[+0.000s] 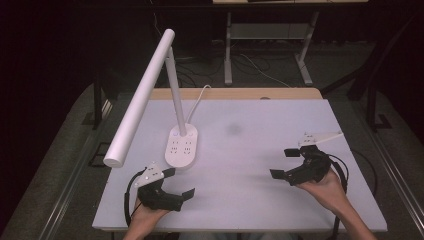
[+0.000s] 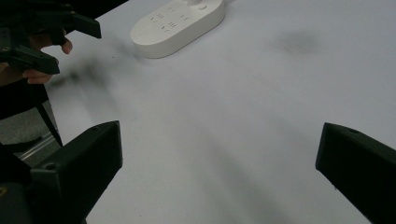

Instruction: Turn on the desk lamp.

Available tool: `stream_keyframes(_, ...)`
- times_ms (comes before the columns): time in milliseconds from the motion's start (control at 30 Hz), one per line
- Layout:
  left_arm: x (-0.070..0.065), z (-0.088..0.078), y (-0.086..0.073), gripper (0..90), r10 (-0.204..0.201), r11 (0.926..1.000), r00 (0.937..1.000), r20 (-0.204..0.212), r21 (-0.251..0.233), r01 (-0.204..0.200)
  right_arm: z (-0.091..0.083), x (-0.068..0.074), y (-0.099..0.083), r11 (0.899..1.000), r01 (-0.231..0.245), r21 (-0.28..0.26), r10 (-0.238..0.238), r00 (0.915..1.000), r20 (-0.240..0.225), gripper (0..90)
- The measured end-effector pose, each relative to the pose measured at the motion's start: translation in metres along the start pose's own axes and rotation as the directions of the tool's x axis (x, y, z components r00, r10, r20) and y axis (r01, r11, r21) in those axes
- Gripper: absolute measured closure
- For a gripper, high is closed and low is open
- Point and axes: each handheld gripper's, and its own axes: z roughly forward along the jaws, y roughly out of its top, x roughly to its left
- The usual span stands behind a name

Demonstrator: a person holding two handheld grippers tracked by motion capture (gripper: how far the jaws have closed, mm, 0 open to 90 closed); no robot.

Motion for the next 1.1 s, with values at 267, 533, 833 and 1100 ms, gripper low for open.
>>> stream_keyframes(267, -0.001, 0.001, 0.000, 0.0, 0.001, 1.0000, 1.0000, 0.002, 0.002, -0.001, 0.013, 0.000, 0.018, 0.999, 0.028, 0.043, -0.027, 0.9995, -0.017, 0.4)
stream_keyframes(533, -0.002, 0.002, 0.000, 0.0, 0.003, 1.0000, 1.0000, 0.009, 0.003, -0.003, 0.023, 0.001, 0.028, 0.997, 0.050, 0.056, -0.048, 0.9983, -0.032, 0.4)
stream_keyframes(833, -0.002, 0.003, 0.000, 0.0, 0.008, 0.9999, 0.9999, 0.011, 0.010, -0.008, 0.041, -0.001, 0.039, 0.995, 0.063, 0.080, -0.060, 0.9974, -0.041, 0.4)
stream_keyframes(1100, -0.002, 0.003, 0.000, 0.0, 0.015, 0.9998, 0.9998, 0.014, 0.013, -0.015, 0.055, -0.002, 0.052, 0.994, 0.065, 0.084, -0.061, 0.9967, -0.055, 0.4)
